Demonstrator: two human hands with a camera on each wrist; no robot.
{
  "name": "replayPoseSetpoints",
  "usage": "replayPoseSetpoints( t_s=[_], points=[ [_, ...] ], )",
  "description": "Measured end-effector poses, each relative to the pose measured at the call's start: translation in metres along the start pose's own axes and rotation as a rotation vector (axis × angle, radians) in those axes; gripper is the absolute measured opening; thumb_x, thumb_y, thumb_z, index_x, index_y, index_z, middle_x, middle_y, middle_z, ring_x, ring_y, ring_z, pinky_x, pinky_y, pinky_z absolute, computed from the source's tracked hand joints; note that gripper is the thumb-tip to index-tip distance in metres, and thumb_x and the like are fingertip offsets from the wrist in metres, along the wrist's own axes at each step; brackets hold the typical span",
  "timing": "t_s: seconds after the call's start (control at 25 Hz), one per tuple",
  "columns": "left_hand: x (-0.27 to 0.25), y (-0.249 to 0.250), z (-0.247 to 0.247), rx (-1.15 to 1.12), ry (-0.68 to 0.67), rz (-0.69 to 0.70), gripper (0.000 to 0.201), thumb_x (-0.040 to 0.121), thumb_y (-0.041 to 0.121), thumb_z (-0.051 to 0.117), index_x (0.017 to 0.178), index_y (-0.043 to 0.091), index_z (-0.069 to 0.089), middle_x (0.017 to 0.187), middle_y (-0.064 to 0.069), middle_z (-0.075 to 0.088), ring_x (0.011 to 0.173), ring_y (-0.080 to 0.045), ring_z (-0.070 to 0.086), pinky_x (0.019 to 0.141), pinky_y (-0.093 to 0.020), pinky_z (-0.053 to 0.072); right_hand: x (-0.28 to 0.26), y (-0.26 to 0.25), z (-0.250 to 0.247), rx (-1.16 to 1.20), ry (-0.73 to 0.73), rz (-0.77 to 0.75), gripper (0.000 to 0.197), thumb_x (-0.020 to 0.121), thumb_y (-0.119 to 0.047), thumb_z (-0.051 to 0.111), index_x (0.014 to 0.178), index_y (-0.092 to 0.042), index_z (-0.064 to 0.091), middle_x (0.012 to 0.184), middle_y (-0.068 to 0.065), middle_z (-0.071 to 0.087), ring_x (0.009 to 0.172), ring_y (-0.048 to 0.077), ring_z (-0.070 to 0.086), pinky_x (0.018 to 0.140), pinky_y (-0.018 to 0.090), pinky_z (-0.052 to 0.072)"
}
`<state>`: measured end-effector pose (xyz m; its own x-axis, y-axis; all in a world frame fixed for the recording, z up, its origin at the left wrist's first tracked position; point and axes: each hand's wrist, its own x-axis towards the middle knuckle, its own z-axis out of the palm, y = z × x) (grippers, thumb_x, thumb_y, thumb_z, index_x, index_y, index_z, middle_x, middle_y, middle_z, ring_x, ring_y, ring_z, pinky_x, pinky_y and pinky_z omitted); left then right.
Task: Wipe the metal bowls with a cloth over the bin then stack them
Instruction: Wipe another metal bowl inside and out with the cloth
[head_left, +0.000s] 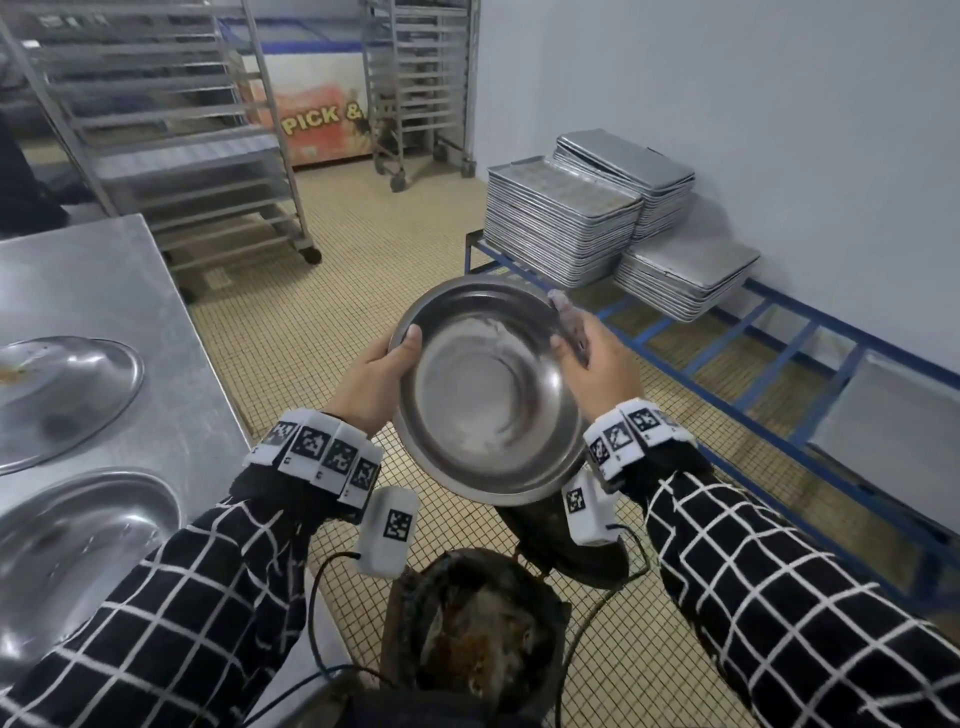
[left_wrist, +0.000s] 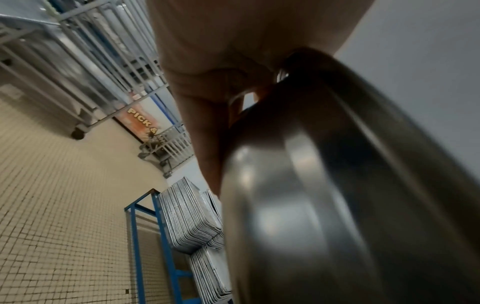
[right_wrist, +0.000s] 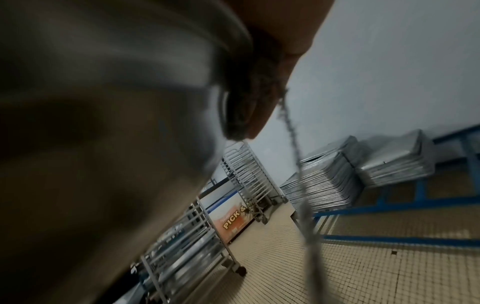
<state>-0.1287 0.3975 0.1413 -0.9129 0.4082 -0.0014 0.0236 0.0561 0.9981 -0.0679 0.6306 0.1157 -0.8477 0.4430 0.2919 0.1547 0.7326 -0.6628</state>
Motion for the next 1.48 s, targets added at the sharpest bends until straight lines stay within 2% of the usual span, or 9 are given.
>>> replayPoseSetpoints(
  t_s=[0.12,0.24,0.4,0.6,0.8,0.96,1.16,1.32,1.48],
  points=[
    [0.005,-0.001,-0.008,-0.052,-0.006,-0.051,0.026,0.096,0.032,0.053,0.118,0.022,0.061,0.096,-0.001,0.071,0.085,-0.021,0.069,0.092,-0.046,0.053,0.002,-0.002,-0.012,0.099,-0.046,0.127,0.022,0.091,-0.029,0.061,0.106,-0.012,0.059,0.094,-0.002,0.066,0.087,0.017,0.061,0.072,0.028,0.044],
    [0.005,-0.002,-0.006,0.037,0.056,0.065,0.064,0.087,0.026,0.066,0.143,0.025,0.034,0.113,0.000,0.064,0.092,-0.018,0.069,0.084,-0.042,0.057,-0.003,-0.001,-0.004,0.233,0.063,0.243,0.016,0.091,-0.027,0.061,0.098,-0.012,0.059,0.087,-0.002,0.064,0.081,0.016,0.061,0.060,0.024,0.041],
    [-0.004,-0.008,0.003,-0.070,0.079,0.218,0.079,0.080,0.011,0.068,0.142,0.037,0.027,0.125,0.003,0.055,0.112,-0.022,0.060,0.090,-0.050,0.053,-0.018,-0.014,0.012,0.404,0.220,0.369,0.025,0.093,-0.028,0.058,0.112,-0.011,0.057,0.101,0.000,0.063,0.093,0.019,0.061,0.082,0.036,0.050],
    [-0.008,-0.017,0.003,-0.189,0.005,0.187,0.089,0.069,0.003,0.057,0.143,0.042,0.028,0.130,-0.004,0.050,0.115,-0.026,0.056,0.089,-0.049,0.053,-0.041,-0.013,0.018,0.493,0.231,0.393,0.020,0.094,-0.030,0.055,0.110,-0.017,0.054,0.094,-0.007,0.061,0.090,0.016,0.062,0.080,0.034,0.050],
    [-0.001,-0.022,-0.002,-0.081,0.117,0.134,0.065,0.080,0.005,0.047,0.138,0.034,0.039,0.118,0.003,0.057,0.112,-0.026,0.055,0.093,-0.046,0.050,-0.055,-0.005,0.027,0.405,0.073,0.366,0.026,0.100,-0.037,0.040,0.106,-0.018,0.056,0.088,-0.006,0.063,0.080,0.006,0.060,0.063,0.019,0.041],
    [0.007,-0.018,-0.009,0.116,0.160,0.172,0.039,0.100,0.015,0.042,0.136,0.029,0.043,0.107,0.014,0.058,0.103,-0.010,0.057,0.083,-0.028,0.048,-0.064,0.000,0.034,0.223,0.009,0.335,0.023,0.100,-0.028,0.042,0.102,-0.013,0.058,0.085,-0.008,0.062,0.079,0.009,0.060,0.059,0.014,0.038],
    [0.004,-0.017,-0.002,0.210,0.168,0.210,0.039,0.103,0.027,0.038,0.141,0.022,0.042,0.109,0.008,0.059,0.100,-0.011,0.057,0.079,-0.020,0.046,-0.081,-0.041,0.044,0.196,-0.202,-0.003,0.025,0.099,-0.028,0.045,0.118,-0.017,0.057,0.105,-0.012,0.060,0.093,0.001,0.057,0.087,0.020,0.050],
    [0.006,-0.009,0.001,0.169,0.162,0.265,0.027,0.102,0.029,0.040,0.121,0.043,0.052,0.108,0.013,0.063,0.104,-0.010,0.060,0.092,-0.037,0.050,-0.099,-0.047,0.065,0.026,-0.456,-0.335,0.045,0.101,-0.039,0.036,0.141,-0.021,0.041,0.141,0.001,0.048,0.125,0.014,0.045,0.103,0.026,0.034],
    [0.012,-0.005,-0.009,0.108,0.124,0.213,0.025,0.101,0.030,0.042,0.115,0.047,0.053,0.112,0.008,0.065,0.108,-0.014,0.061,0.095,-0.043,0.050,-0.078,-0.011,0.058,-0.378,-0.430,-0.367,0.053,0.099,-0.046,0.022,0.146,-0.025,0.035,0.154,0.001,0.032,0.143,0.019,0.022,0.116,0.031,0.010]
  ],
)
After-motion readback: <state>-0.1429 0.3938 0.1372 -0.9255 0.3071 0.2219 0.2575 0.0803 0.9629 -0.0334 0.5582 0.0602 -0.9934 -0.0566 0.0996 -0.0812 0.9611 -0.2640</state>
